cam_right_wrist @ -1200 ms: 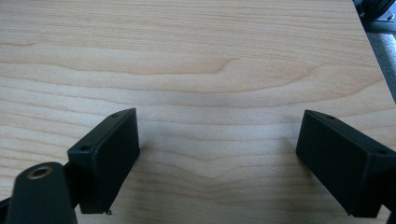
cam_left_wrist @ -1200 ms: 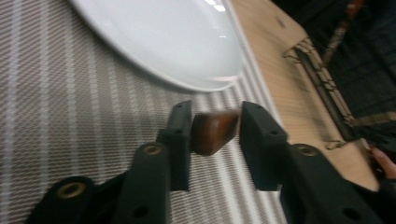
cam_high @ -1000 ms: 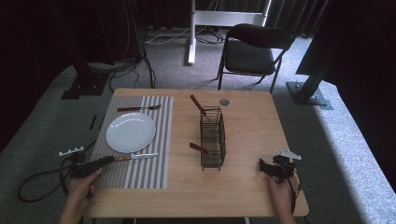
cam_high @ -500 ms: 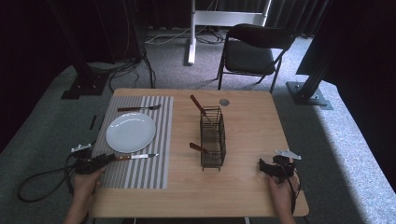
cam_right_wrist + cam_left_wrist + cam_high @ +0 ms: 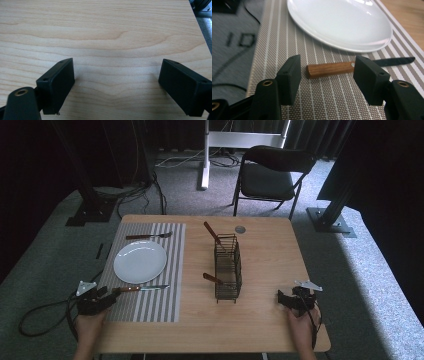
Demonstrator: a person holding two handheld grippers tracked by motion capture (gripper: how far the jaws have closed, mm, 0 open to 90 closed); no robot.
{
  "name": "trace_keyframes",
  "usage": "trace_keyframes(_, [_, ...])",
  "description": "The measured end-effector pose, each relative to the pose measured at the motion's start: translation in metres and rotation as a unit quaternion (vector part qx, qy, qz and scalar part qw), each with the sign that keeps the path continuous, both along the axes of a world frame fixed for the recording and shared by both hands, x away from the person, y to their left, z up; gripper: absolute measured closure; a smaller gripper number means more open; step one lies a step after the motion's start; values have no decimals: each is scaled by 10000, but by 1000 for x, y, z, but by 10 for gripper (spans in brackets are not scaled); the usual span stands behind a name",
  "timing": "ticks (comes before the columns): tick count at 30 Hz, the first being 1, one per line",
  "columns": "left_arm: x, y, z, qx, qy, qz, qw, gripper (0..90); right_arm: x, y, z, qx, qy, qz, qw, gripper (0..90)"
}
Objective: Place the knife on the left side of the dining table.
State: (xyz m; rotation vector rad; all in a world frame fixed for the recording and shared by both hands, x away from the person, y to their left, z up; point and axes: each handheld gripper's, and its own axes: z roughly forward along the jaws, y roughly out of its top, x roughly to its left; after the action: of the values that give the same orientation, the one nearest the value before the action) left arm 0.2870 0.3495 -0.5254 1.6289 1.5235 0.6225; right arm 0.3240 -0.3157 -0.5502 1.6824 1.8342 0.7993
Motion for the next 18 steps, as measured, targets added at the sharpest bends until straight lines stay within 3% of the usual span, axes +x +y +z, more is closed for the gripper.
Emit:
trace_keyframes(4, [-7,-6,2,103,-48,-123,9999,276,0,0,0,-2,0,1,10000,126])
trace_keyframes(7, [-11,-8,-1,94,66,-188,9998,189,0,0,0,-2,0,0,10000,126])
trace_keyframes(10, [-17,-11,-6,62,20,-319,9995,185,0,0,0,0,0,0,10000,126])
trace_keyframes(11, [-19,-13,-7,150,-10,-353,9993,178,0,0,0,-1,-1,1,10000,126])
trace_keyframes(13, [-23,-18,-9,359,33,-387,9986,178,0,0,0,-1,-1,1,10000,126])
trace_keyframes(15, [-25,-19,-10,363,87,-411,9985,177,0,0,0,-1,0,1,10000,126])
trace_keyframes(18, [-27,-19,-11,434,226,-329,9983,95,0,0,0,0,0,0,10000,126])
